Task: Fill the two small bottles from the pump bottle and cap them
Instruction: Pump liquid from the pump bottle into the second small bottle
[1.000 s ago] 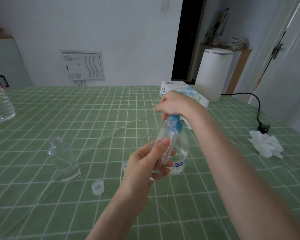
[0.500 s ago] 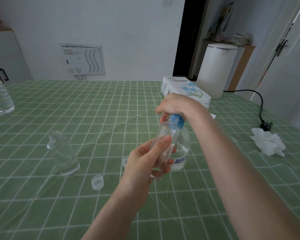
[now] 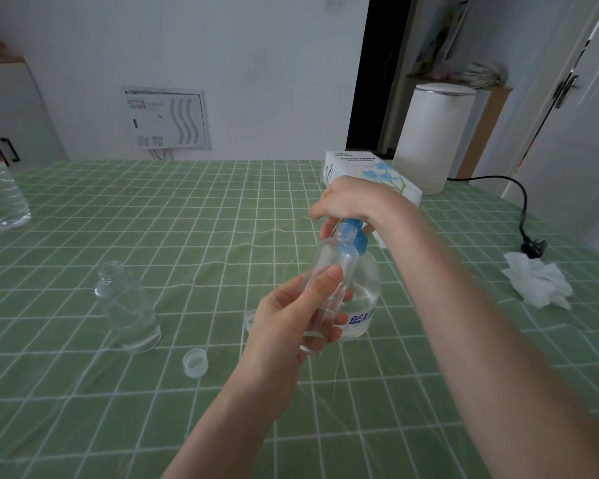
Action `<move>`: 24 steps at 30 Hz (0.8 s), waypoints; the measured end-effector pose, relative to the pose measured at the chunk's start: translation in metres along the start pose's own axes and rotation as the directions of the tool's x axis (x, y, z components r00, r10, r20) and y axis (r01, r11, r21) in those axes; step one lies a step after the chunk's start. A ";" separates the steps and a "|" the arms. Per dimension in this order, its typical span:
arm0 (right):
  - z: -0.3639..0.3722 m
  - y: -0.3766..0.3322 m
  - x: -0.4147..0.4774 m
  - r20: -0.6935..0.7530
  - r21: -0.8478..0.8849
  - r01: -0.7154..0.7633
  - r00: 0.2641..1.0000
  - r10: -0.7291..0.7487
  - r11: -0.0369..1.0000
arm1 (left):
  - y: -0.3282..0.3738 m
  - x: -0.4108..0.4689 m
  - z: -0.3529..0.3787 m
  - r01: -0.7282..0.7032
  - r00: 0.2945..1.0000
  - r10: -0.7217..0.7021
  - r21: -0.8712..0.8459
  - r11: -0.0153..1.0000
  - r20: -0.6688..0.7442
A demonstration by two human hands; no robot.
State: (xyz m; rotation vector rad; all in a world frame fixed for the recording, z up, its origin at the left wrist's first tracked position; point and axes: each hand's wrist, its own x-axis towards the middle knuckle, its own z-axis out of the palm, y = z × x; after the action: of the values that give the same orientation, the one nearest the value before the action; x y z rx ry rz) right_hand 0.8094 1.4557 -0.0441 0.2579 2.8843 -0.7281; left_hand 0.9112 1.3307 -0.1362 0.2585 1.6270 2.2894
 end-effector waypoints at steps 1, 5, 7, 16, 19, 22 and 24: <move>0.000 0.000 0.000 0.003 0.004 -0.004 1.000 0.004 1.000 | 0.000 0.000 0.000 0.001 1.000 -0.001 0.000 1.000 -0.001; 0.006 0.004 0.003 0.035 0.015 -0.009 0.999 0.009 1.000 | 0.000 0.001 0.002 0.018 1.000 -0.019 -0.031 0.999 -0.012; 0.008 0.005 0.003 0.041 0.037 -0.009 0.999 0.008 0.999 | 0.000 0.001 0.001 0.024 1.000 -0.025 -0.041 0.999 -0.012; -0.003 -0.001 -0.002 0.015 -0.070 0.021 1.000 -0.020 0.997 | 0.002 -0.002 0.002 0.014 1.000 -0.014 -0.018 1.000 -0.008; -0.003 -0.002 -0.002 0.011 -0.068 0.024 1.000 -0.023 0.997 | 0.003 -0.003 0.003 0.010 1.000 -0.010 -0.023 1.000 0.000; -0.002 -0.002 -0.001 0.022 -0.040 0.014 1.000 -0.013 0.999 | 0.003 -0.002 0.002 0.014 1.000 -0.014 -0.025 1.000 -0.007; -0.001 -0.001 0.000 0.031 -0.016 0.003 1.000 -0.002 1.000 | 0.003 -0.001 0.001 0.020 1.000 -0.021 -0.022 1.000 -0.011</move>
State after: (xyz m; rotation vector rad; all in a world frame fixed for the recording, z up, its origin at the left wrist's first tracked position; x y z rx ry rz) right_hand 0.8089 1.4555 -0.0432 0.2386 2.8607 -0.7023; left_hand 0.9123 1.3309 -0.1333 0.2229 1.6012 2.2963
